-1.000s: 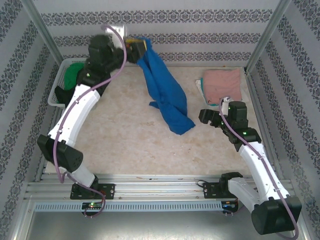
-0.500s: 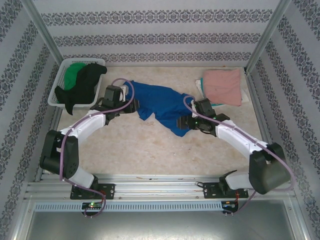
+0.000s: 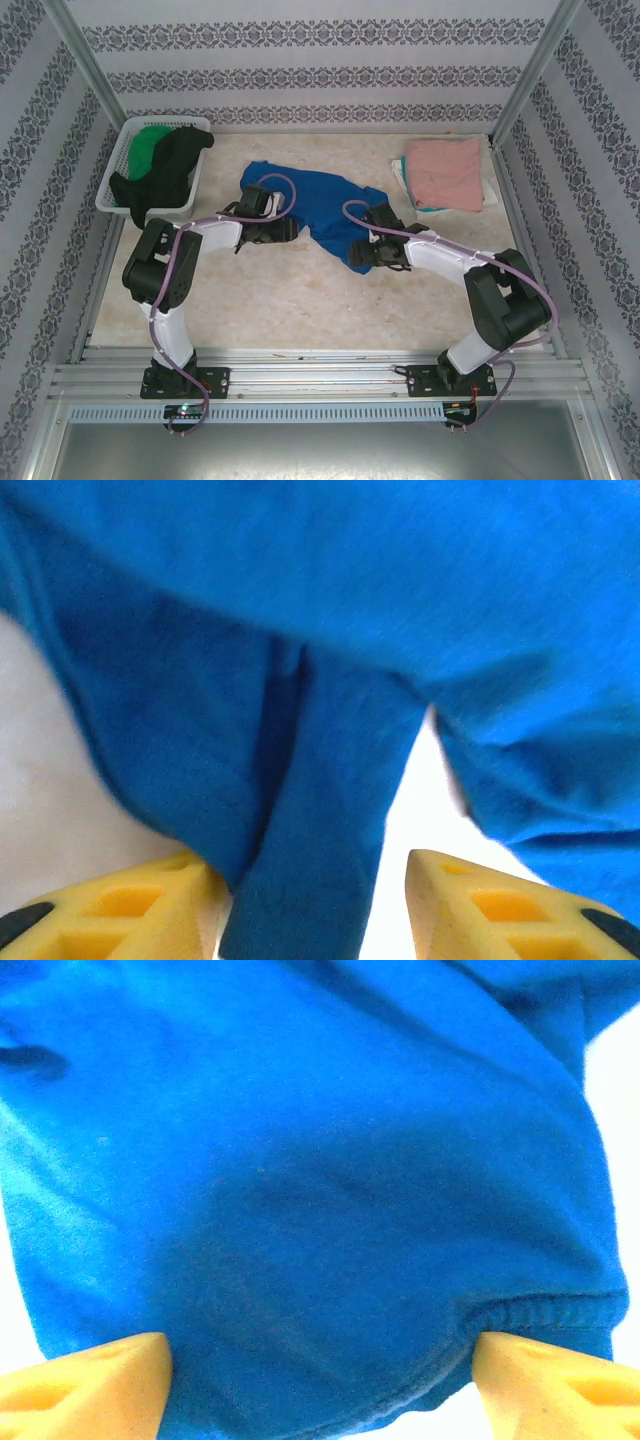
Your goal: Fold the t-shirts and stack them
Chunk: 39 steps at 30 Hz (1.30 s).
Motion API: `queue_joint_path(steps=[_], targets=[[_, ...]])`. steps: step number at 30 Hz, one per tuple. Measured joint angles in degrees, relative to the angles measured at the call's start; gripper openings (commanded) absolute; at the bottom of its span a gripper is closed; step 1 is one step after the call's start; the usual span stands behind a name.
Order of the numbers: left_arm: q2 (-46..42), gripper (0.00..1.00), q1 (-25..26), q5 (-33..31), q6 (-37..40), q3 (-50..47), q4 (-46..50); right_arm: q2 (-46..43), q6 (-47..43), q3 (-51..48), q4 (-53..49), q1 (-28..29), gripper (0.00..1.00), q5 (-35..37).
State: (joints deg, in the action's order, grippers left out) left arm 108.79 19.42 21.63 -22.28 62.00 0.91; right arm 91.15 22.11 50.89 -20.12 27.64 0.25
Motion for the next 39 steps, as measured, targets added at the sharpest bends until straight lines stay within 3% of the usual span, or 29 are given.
queue_joint_path(steps=[3,6,8,12,19,22,26,30,34,38,39], targets=[[0.8,0.16,0.0,0.5,0.4,1.3,0.0,0.6,0.6,0.5,-0.9,0.0,0.50,1.5],[0.7,0.00,-0.1,0.7,0.9,1.5,0.2,0.7,0.4,1.7,-2.0,0.0,0.24,3.5],[-0.2,0.00,-0.7,0.9,0.9,1.5,0.9,0.3,0.2,2.3,-2.6,-0.1,0.12,4.9],[-6.5,0.00,-3.5,0.8,1.0,1.2,3.4,-4.6,-1.3,2.8,-5.0,-1.3,0.00,7.0],[-28.1,0.00,-8.7,-4.1,2.4,3.0,9.5,-21.6,-5.5,11.4,-10.0,-4.7,0.00,8.1],[-33.0,0.00,-9.2,-7.3,4.2,6.5,11.7,-25.5,-7.0,17.2,-10.2,-5.6,0.00,8.1],[-30.8,0.00,-11.4,-8.8,6.2,12.7,14.0,-22.5,-8.3,24.3,-9.9,-9.3,0.00,7.7],[-23.1,0.00,-14.4,-8.6,7.0,16.0,16.2,-13.1,-8.6,28.1,-9.2,-13.1,0.00,6.8],[-16.7,0.00,-15.8,-6.6,7.4,15.6,18.8,-0.5,-8.7,32.7,-10.6,-14.4,0.11,4.3],[-17.4,0.00,-15.8,-3.1,7.3,10.5,18.4,5.9,-9.1,34.3,-12.3,-12.8,0.44,2.9],[-18.1,0.00,-15.8,-2.5,7.3,9.2,18.3,6.3,-9.0,34.3,-12.8,-12.2,0.48,2.9]])
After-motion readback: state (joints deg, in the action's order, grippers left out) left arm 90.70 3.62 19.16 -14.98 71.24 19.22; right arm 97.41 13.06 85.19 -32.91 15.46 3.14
